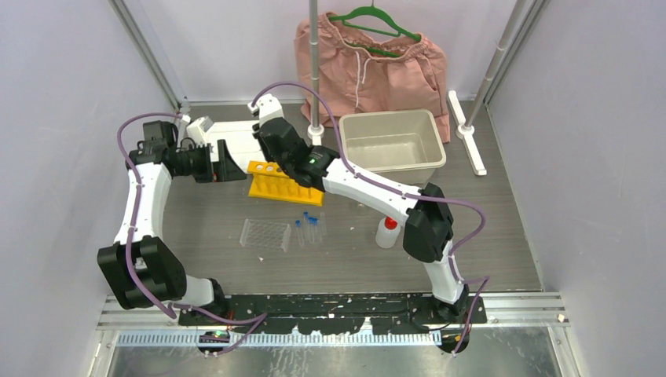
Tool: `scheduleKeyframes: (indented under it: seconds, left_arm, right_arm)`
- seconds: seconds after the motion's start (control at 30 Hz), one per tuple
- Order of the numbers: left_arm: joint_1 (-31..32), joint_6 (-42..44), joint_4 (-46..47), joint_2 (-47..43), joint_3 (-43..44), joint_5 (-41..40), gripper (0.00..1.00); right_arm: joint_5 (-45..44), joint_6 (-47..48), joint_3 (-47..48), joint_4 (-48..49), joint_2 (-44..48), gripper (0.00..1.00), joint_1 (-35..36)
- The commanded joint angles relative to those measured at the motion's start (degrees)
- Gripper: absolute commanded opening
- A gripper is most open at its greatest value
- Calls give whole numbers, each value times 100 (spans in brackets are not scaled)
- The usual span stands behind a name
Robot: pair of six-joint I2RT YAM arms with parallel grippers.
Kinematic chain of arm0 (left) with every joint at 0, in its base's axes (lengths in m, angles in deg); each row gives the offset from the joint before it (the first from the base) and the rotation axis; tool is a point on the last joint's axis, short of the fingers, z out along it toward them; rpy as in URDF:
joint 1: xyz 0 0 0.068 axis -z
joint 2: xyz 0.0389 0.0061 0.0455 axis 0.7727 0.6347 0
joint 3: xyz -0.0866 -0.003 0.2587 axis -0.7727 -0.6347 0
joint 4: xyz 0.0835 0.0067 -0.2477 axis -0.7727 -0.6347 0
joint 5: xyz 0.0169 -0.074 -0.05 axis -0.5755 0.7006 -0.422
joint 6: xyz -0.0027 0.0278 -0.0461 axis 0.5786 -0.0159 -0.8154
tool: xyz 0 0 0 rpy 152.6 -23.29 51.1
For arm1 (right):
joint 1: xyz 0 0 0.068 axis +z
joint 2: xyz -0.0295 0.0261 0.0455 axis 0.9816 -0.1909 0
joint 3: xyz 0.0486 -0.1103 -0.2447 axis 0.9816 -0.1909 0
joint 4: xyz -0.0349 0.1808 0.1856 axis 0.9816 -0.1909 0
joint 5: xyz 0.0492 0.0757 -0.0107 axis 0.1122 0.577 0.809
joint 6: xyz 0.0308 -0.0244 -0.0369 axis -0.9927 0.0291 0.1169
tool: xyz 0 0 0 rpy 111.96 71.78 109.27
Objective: Organize the chemistry lab equipment
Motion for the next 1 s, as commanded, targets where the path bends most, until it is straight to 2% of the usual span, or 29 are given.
scheduleKeyframes:
  seconds: [0.0,0.97]
  left_arm:
    - [-43,82,92,-43,173,70,94]
    - [-53,331,-18,-196,136,-138,94]
  right_arm:
    - [-183,161,62,523,16,1,-10]
    - [-132,-87,-535,572,-222,1,-1]
